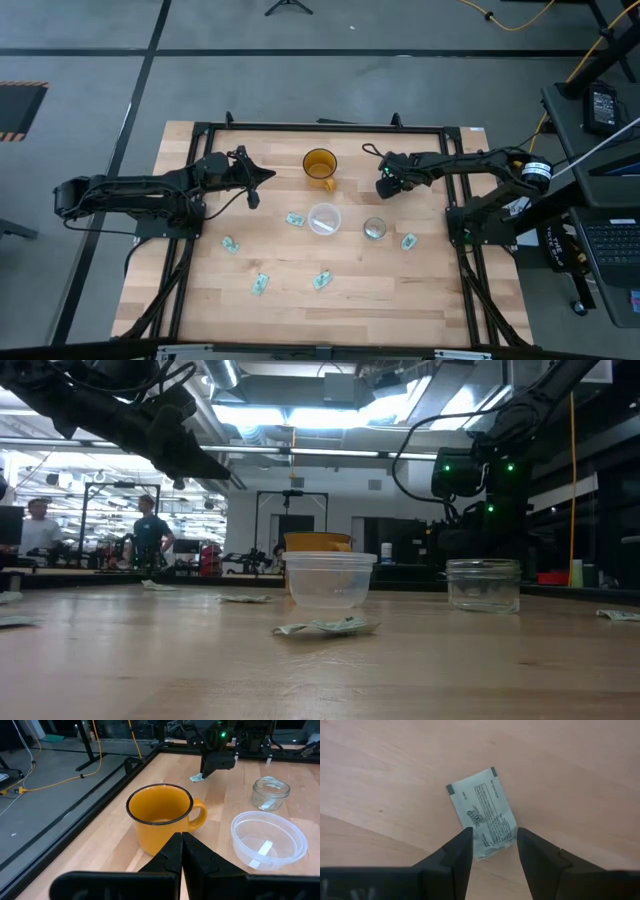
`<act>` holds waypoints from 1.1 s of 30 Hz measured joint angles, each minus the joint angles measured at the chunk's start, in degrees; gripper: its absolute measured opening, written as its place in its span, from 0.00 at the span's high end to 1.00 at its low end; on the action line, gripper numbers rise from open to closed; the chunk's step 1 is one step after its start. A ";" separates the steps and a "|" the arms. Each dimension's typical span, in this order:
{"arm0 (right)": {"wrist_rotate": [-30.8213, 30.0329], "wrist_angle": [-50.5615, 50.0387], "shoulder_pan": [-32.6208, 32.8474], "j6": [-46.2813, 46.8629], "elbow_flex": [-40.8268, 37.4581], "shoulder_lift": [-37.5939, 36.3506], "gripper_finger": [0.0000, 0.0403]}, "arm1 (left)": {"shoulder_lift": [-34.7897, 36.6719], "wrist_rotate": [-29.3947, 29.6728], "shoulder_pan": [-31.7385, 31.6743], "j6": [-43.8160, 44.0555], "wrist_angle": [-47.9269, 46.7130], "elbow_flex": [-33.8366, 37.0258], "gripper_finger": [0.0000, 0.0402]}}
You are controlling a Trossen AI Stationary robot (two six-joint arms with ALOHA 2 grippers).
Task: Pick and place Stevia / Truvia into bins
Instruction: Put the green stevia packet into the glass container
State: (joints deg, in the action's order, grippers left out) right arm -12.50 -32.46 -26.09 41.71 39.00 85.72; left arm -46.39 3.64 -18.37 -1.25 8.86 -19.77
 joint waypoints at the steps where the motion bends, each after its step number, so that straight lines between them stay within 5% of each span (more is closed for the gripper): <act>1: 0.02 0.01 0.00 0.00 0.00 0.24 0.61 | 0.00 0.00 0.00 0.00 0.00 0.00 1.00; 12: -0.71 0.23 0.04 -1.51 0.50 4.77 0.63 | 0.00 -0.02 0.01 0.02 0.00 0.00 1.00; 25: -0.21 -0.39 -0.02 -4.24 0.03 3.35 0.97 | 0.00 -0.02 0.00 0.02 0.00 0.00 1.00; 33: -0.12 -3.06 -0.17 -6.54 -0.04 1.92 0.99 | 0.00 -0.02 0.00 0.02 0.00 0.00 1.00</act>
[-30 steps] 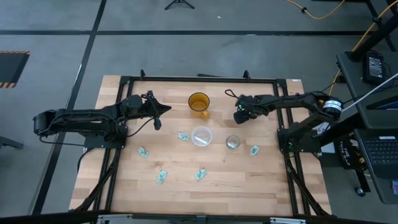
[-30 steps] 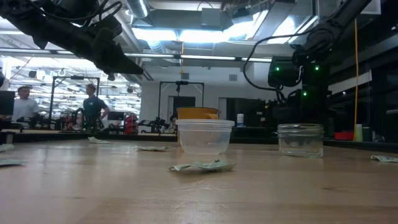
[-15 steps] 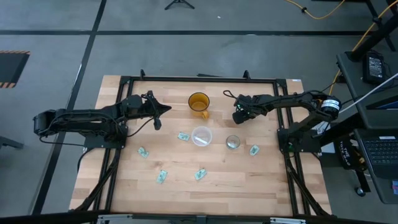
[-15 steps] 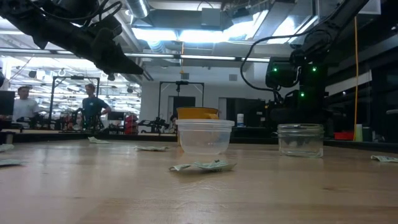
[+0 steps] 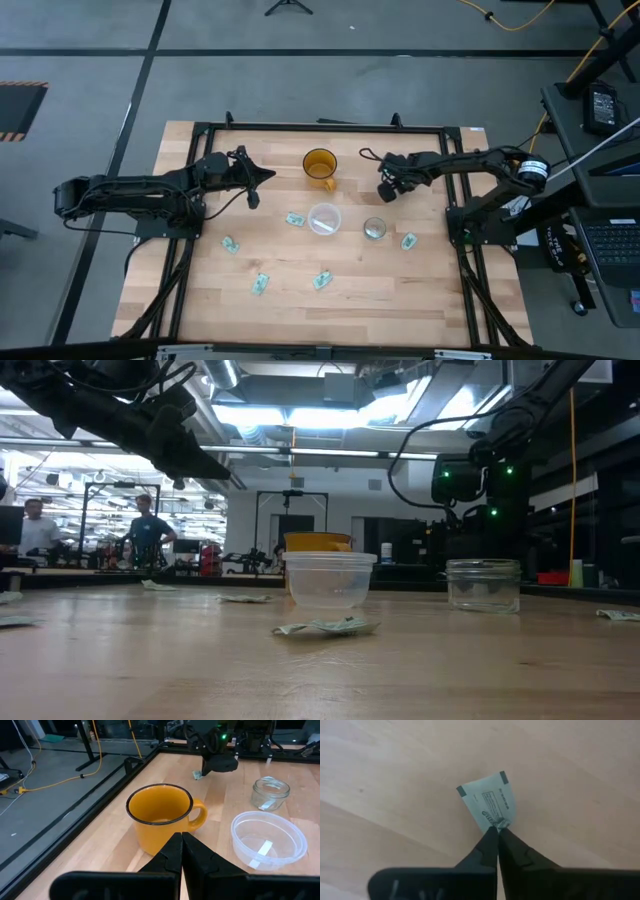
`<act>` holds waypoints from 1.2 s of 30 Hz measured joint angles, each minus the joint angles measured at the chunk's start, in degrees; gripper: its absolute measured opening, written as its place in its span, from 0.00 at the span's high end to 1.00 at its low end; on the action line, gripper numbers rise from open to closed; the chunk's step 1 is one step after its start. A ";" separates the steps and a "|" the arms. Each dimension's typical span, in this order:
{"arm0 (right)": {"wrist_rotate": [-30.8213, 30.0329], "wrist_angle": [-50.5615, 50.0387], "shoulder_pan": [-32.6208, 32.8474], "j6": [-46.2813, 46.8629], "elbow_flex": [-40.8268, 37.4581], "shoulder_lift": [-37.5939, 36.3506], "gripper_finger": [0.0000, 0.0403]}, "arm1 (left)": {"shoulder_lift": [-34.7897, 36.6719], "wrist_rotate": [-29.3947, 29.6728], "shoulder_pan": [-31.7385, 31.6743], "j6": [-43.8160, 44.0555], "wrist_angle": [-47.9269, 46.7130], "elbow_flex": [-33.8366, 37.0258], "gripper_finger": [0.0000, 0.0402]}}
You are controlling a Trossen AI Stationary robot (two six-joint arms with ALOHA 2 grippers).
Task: Pick and place Stevia / Truvia into bins
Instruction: Put the green stevia packet into the glass container
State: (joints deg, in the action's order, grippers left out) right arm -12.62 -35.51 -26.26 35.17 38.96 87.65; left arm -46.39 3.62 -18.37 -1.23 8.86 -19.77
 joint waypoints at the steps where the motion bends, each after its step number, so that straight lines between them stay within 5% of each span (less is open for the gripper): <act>1: 0.39 -0.31 0.00 -0.12 0.04 -0.72 0.99 | 0.00 0.00 0.01 0.00 0.00 0.00 1.00; 15: 7.74 -1.30 2.00 -8.62 3.84 -13.16 1.00 | 0.00 0.00 0.02 0.00 0.00 0.00 1.00; 36: 8.41 4.61 20.63 -19.19 5.81 -21.76 1.00 | 0.00 0.00 0.00 0.00 -0.02 0.00 1.00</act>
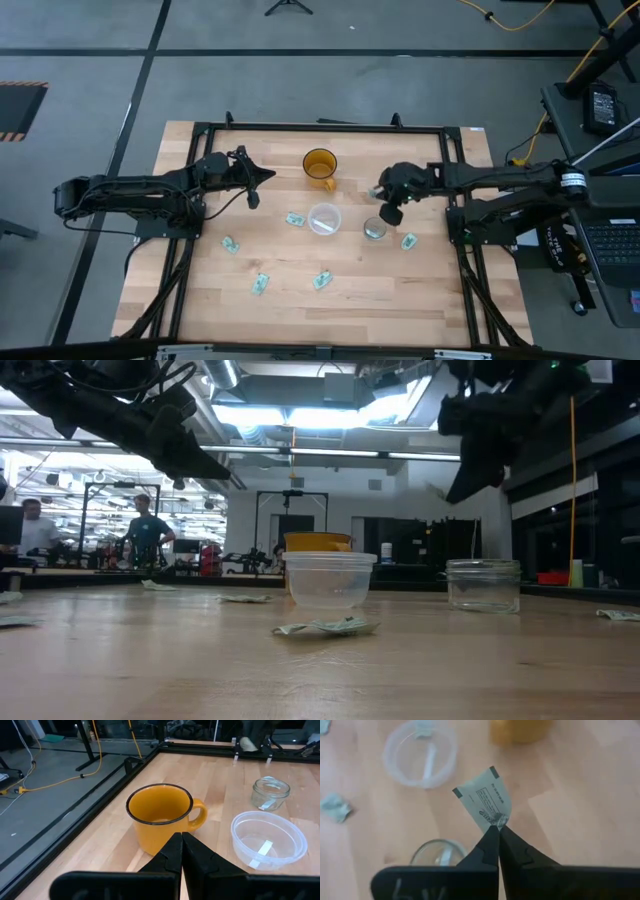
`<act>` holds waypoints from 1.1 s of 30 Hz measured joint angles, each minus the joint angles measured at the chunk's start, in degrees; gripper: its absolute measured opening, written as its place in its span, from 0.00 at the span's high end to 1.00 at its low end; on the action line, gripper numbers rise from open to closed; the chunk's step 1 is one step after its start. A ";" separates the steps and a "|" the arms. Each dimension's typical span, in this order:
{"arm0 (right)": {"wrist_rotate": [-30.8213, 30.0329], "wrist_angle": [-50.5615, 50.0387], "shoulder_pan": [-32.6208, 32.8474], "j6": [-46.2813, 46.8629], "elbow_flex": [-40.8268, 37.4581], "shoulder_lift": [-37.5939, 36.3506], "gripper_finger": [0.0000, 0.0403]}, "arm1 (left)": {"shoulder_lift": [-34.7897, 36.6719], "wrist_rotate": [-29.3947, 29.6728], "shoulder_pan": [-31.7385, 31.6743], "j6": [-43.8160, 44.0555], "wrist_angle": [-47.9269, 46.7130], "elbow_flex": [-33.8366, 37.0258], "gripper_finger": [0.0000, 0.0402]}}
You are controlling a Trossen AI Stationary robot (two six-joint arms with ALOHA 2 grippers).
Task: Pick and place Stevia / Truvia into bins
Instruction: Put the green stevia packet into the glass container
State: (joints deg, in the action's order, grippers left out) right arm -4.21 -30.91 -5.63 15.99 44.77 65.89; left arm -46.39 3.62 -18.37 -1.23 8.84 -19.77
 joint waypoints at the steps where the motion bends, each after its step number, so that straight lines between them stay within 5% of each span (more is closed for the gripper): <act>1: 0.02 -0.34 1.01 0.02 0.00 -0.04 1.00 | 0.00 0.00 0.01 0.00 -0.02 0.00 1.00; 19: -0.33 -1.95 16.97 12.25 0.00 -0.04 1.00 | 0.00 -0.02 0.00 0.46 -0.04 0.00 1.00; 33: -0.13 -4.30 17.91 24.44 0.02 5.37 1.00 | 0.00 -0.05 0.00 2.03 -0.08 0.00 1.00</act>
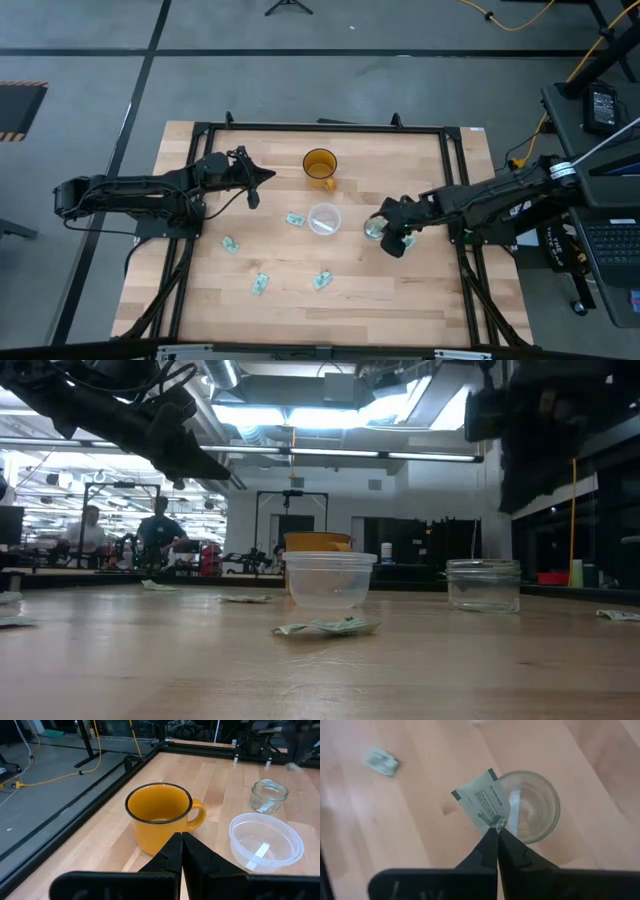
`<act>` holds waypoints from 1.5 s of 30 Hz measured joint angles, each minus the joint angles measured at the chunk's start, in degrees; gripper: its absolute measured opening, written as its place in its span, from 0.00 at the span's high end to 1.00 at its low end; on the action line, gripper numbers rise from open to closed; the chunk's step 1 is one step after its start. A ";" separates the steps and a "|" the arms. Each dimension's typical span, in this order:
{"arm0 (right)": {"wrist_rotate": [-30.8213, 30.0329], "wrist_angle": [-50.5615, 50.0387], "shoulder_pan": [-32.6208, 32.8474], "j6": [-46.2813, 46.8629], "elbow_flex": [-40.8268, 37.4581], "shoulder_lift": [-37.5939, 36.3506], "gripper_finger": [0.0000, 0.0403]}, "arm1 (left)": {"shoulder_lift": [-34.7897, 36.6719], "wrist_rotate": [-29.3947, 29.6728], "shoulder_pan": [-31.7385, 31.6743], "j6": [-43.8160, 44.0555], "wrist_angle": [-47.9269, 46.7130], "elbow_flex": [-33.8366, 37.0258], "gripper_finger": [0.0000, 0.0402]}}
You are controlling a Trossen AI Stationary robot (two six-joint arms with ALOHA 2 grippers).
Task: Pick and place Stevia / Truvia into bins
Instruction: Put the green stevia packet into the glass container
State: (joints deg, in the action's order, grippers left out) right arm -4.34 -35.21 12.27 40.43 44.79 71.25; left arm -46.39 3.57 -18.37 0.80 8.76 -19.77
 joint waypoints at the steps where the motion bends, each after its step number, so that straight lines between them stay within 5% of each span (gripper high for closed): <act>1: 0.02 0.02 0.00 -0.08 0.00 1.08 1.00 | 0.00 0.02 0.00 -0.01 0.01 0.00 1.00; 35: -2.06 2.68 -5.05 -6.45 0.00 13.06 1.00 | 0.00 0.04 0.01 -0.02 0.14 0.00 1.00; 45: -2.08 2.72 -5.05 -6.30 0.00 13.04 0.86 | 0.00 0.04 0.00 -0.04 0.19 0.00 1.00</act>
State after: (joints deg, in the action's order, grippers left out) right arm -6.42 -32.49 7.22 34.13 44.80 84.29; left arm -46.39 3.62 -18.37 0.75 8.95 -19.77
